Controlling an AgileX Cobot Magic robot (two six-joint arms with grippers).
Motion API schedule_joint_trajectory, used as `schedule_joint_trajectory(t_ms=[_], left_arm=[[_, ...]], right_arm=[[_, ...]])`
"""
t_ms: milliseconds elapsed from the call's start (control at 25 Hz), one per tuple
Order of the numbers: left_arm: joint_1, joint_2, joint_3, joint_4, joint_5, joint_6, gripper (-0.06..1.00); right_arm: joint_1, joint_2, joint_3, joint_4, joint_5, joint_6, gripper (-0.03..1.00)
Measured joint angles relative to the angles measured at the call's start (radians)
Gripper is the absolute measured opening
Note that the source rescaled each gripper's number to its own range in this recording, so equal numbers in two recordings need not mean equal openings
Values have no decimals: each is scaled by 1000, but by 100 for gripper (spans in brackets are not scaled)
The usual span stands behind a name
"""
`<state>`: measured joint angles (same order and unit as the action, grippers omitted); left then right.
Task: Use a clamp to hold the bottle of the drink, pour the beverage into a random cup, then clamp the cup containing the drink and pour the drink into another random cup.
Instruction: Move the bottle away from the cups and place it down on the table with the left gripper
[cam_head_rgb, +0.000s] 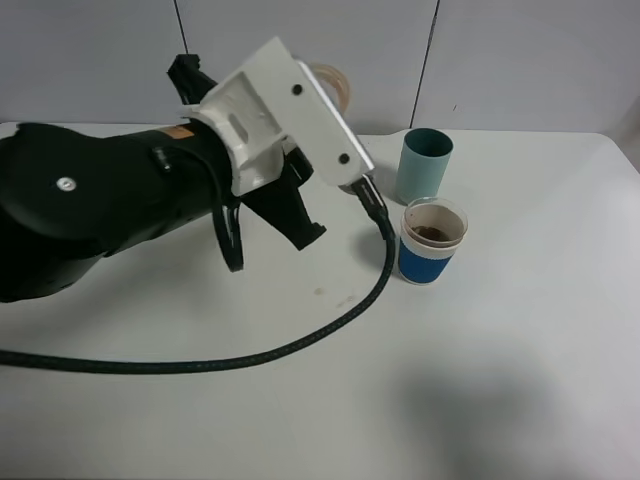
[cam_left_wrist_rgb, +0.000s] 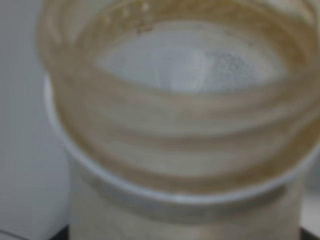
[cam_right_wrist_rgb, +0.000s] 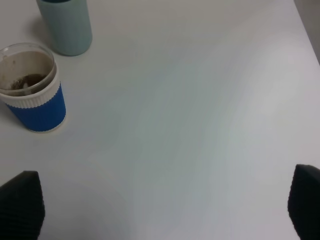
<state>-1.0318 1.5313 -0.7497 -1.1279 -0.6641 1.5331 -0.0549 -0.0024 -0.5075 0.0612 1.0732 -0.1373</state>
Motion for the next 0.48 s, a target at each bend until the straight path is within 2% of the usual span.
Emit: schedule_joint_trajectory(t_ms=[80, 160, 280, 400, 480], left_arm=[[0, -55, 55, 45, 1, -135, 3], [4, -108, 116, 132, 4, -356, 3], [39, -162, 175, 239, 21, -609, 3], [109, -200, 228, 405, 45, -923, 3], [190, -211, 260, 557, 71, -1128, 3]], right_arm=[[0, 0, 0, 0, 0, 0, 92], [0, 0, 0, 0, 0, 0, 92], [0, 0, 0, 0, 0, 0, 92], [0, 0, 0, 0, 0, 0, 92], [0, 0, 0, 0, 0, 0, 92]])
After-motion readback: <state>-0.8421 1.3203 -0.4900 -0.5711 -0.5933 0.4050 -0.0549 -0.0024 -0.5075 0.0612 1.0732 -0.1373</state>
